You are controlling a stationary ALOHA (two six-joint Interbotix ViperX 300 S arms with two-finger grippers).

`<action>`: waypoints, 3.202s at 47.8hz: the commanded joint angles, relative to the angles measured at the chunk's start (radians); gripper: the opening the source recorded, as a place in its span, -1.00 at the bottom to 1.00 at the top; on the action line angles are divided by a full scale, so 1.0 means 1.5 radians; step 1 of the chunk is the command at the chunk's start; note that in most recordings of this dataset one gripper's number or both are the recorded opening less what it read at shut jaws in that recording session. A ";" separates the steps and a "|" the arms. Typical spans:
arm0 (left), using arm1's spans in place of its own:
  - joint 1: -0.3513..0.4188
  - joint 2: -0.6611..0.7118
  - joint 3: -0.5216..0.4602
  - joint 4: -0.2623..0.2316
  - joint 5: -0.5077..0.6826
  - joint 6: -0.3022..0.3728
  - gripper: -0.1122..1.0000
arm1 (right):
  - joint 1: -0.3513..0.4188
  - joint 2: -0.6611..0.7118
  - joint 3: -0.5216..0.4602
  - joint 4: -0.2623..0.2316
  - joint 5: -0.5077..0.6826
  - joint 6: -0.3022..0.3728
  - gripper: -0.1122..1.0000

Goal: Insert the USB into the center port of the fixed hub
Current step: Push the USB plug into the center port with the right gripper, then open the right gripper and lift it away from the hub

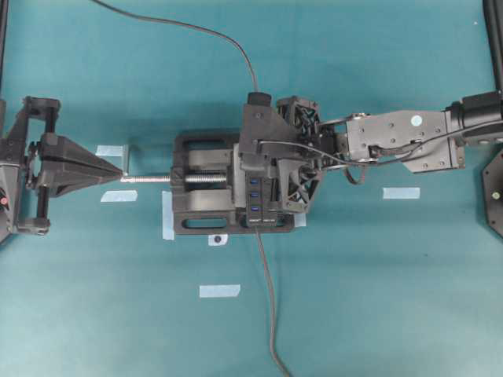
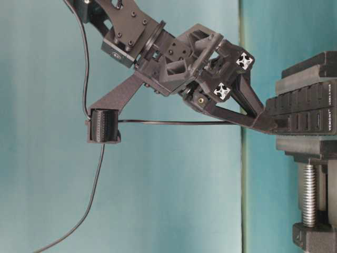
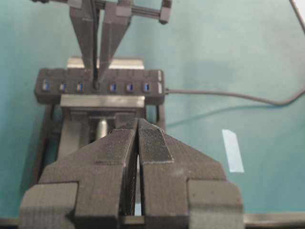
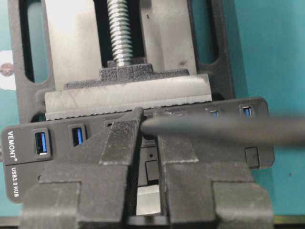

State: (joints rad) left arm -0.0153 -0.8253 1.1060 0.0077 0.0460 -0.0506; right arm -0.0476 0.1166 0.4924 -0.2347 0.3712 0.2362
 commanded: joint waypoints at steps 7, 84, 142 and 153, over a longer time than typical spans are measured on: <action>-0.001 0.001 -0.007 0.001 -0.004 -0.001 -0.80 | 0.010 0.007 0.003 0.010 0.017 0.005 -0.62; -0.006 0.001 -0.010 0.001 -0.004 -0.012 -0.80 | 0.009 -0.015 -0.024 0.008 0.017 0.013 0.67; -0.006 0.001 -0.008 0.001 -0.004 -0.013 -0.80 | -0.004 -0.152 0.035 0.004 -0.010 0.010 0.65; -0.006 0.001 -0.009 0.001 -0.004 -0.013 -0.80 | -0.001 -0.181 0.064 0.006 -0.017 0.011 0.65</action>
State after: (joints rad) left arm -0.0230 -0.8268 1.1060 0.0077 0.0460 -0.0706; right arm -0.0552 -0.1150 0.5860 -0.2270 0.3559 0.2454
